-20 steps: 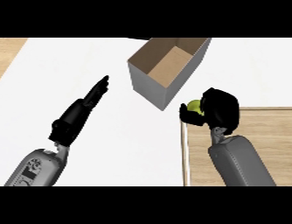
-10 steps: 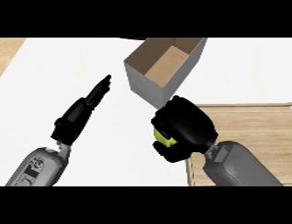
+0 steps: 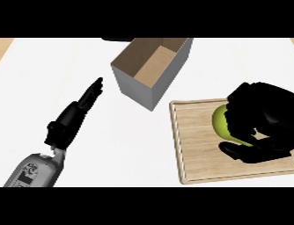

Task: Pick the pear from the tray and place it in the cardboard box

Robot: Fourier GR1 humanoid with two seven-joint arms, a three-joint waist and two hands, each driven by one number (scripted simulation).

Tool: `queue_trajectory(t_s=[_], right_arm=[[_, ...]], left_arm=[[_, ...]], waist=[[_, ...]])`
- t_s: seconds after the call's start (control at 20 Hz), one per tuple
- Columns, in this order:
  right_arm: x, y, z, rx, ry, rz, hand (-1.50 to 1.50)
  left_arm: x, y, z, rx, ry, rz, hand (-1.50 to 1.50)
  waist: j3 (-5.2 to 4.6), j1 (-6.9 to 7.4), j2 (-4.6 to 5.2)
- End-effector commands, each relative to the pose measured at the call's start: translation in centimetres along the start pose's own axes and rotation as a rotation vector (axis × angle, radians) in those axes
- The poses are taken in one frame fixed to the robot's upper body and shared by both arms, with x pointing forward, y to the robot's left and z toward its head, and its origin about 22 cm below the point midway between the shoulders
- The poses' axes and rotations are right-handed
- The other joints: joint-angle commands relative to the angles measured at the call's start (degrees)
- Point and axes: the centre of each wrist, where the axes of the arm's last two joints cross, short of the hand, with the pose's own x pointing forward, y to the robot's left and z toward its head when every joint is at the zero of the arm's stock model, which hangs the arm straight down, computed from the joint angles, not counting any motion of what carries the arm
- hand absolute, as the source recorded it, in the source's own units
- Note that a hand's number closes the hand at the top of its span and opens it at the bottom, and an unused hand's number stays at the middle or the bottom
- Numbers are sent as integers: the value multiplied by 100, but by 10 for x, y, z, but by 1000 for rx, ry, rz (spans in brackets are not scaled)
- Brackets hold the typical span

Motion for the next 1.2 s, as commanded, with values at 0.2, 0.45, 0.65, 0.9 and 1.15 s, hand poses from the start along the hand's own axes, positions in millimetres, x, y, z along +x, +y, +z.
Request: queue_trajectory(t_s=[0.2, 0.45, 0.65, 0.9, 1.15], right_arm=[[-23, -69, 51, -136, 45, -137, 150], [-23, -95, 11, -152, 117, -117, 150], [-33, -91, -35, -163, 144, -115, 150], [-42, -82, -70, -166, 165, -164, 150], [-59, -77, -93, -157, 183, -196, 150]], left_arm=[[13, 14, -7, -5, -11, 0, 0], [2, 9, -8, -6, 10, -7, 0], [3, -3, -3, -14, 2, -9, 0], [-1, 3, 4, -29, -4, 3, 0], [1, -15, -5, -24, 2, -1, 0]], waist=[[-11, 35, 15], [-14, 62, 16], [-14, 114, 21], [-14, 116, 19], [-13, 103, 23]])
